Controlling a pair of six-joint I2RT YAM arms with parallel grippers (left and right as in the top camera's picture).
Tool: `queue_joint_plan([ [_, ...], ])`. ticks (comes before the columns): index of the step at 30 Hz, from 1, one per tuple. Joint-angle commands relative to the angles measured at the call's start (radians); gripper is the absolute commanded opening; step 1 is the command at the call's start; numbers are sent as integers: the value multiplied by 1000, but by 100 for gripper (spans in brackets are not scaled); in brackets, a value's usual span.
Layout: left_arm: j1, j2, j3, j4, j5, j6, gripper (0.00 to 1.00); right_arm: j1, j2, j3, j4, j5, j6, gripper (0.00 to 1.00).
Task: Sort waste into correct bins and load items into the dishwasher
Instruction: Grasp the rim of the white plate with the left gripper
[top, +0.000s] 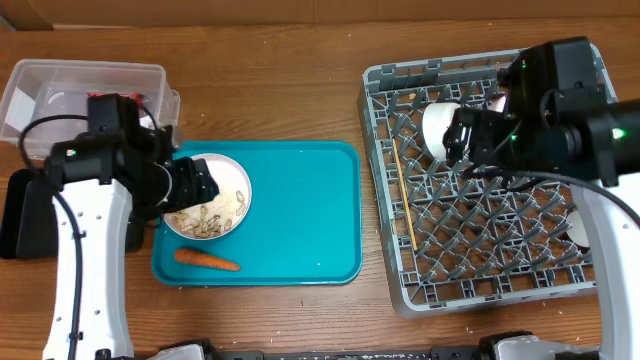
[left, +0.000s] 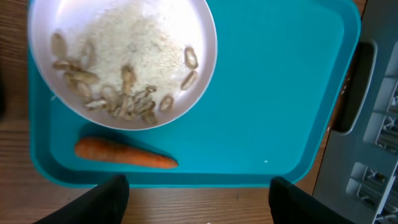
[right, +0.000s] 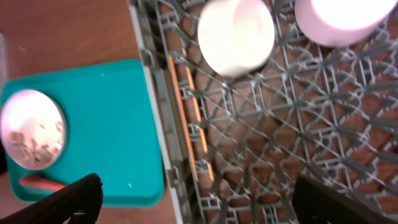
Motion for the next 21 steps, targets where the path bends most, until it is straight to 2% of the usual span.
queue_joint_plan([
  [1, -76, -4, -44, 43, 5, -11, 74, -37, -9, 3, -4, -7, -55, 100],
  [9, -311, 40, -59, 175, -131, -106, 78, -295, -9, 0, -52, -39, -53, 100],
  [13, -367, 105, -59, 190, -178, -163, 77, -411, -9, -19, -71, -43, -53, 100],
  [17, -388, 191, -59, 209, -201, -214, 76, -453, -9, -87, -46, -64, -53, 100],
  [21, -391, 263, -59, 269, -202, -222, 70, -453, -7, -186, 10, -79, -54, 100],
])
